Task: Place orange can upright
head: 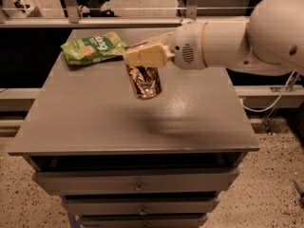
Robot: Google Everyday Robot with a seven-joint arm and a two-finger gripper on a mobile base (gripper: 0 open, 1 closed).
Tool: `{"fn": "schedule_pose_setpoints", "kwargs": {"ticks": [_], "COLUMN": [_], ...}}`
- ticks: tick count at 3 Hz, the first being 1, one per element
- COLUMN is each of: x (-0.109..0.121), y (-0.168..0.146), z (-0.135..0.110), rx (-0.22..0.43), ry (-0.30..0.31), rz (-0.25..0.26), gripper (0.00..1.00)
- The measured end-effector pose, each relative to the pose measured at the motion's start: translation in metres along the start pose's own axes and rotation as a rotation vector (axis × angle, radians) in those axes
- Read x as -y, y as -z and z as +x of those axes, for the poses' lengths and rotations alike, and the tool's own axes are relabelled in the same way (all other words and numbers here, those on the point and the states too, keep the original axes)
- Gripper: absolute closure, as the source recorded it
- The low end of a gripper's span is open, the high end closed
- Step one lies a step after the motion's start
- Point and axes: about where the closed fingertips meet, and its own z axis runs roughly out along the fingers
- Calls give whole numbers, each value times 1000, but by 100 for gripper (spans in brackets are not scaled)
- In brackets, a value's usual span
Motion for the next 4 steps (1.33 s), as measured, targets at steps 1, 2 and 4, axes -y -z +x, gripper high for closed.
{"fn": "schedule_pose_setpoints", "kwargs": {"ticks": [1,2,4], "x": [-6,-6,-20], "y": [14,14,6], "z": [-3,-3,12], "rx": [37,36,92], "ry": [79,80,286], "rz": [2,2,-122], "gripper": [100,100,100]}}
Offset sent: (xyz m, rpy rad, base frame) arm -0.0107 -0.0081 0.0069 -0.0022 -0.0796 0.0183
